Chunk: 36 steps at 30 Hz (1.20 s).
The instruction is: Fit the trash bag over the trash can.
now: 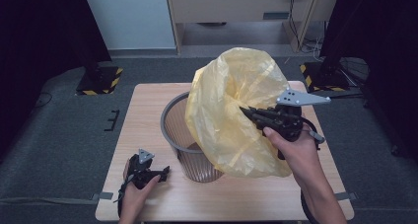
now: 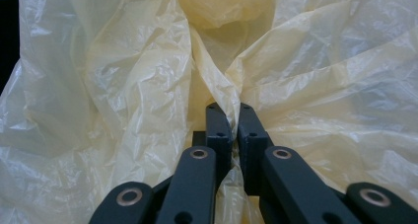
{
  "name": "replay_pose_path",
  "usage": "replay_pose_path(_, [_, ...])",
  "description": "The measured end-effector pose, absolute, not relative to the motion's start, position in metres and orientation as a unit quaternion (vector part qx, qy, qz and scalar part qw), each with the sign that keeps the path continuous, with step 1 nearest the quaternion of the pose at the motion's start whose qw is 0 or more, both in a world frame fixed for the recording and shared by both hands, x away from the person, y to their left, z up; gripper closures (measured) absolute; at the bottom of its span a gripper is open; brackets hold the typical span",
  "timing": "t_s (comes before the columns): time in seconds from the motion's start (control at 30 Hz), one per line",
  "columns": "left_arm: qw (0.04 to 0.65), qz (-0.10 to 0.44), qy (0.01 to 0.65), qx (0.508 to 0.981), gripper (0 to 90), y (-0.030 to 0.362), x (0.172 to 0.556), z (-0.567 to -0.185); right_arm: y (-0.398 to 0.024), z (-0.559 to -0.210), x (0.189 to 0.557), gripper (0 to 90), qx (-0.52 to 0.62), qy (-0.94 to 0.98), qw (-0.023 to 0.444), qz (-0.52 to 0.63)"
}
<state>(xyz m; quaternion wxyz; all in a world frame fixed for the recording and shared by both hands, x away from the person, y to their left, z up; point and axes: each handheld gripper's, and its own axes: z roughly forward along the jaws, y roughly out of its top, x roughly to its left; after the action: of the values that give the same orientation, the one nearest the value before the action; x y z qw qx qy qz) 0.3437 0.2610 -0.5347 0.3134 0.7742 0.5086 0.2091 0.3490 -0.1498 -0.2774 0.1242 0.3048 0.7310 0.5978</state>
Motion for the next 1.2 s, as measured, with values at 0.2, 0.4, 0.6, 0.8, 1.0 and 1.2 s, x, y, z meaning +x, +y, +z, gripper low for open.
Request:
replay_pose_path(0.2, [0.313,0.209,0.508,0.774,2.2,0.261,0.344,-0.535,-0.135,-0.269,0.354,86.7,0.296,0.74,0.124,0.591])
replay_pose_path(0.4, [0.313,0.21,0.508,0.774,2.2,0.261,0.344,-0.535,-0.118,-0.262,0.359,86.7,0.287,0.752,0.122,0.582])
replay_pose_path(0.6, [0.313,0.21,0.508,0.775,2.2,0.261,0.344,-0.535,-0.1,-0.255,0.364,86.7,0.277,0.767,0.118,0.566])
replay_pose_path(0.8, [0.312,0.209,0.507,0.776,2.2,0.261,0.344,-0.535,-0.086,-0.252,0.372,86.7,0.274,0.782,0.113,0.548])
replay_pose_path(1.0, [0.312,0.209,0.507,0.776,2.2,0.261,0.344,-0.535,-0.072,-0.254,0.378,86.6,0.269,0.8,0.104,0.527])
replay_pose_path(1.2, [0.312,0.209,0.507,0.776,2.2,0.261,0.344,-0.534,-0.06,-0.259,0.383,86.6,0.268,0.815,0.093,0.505])
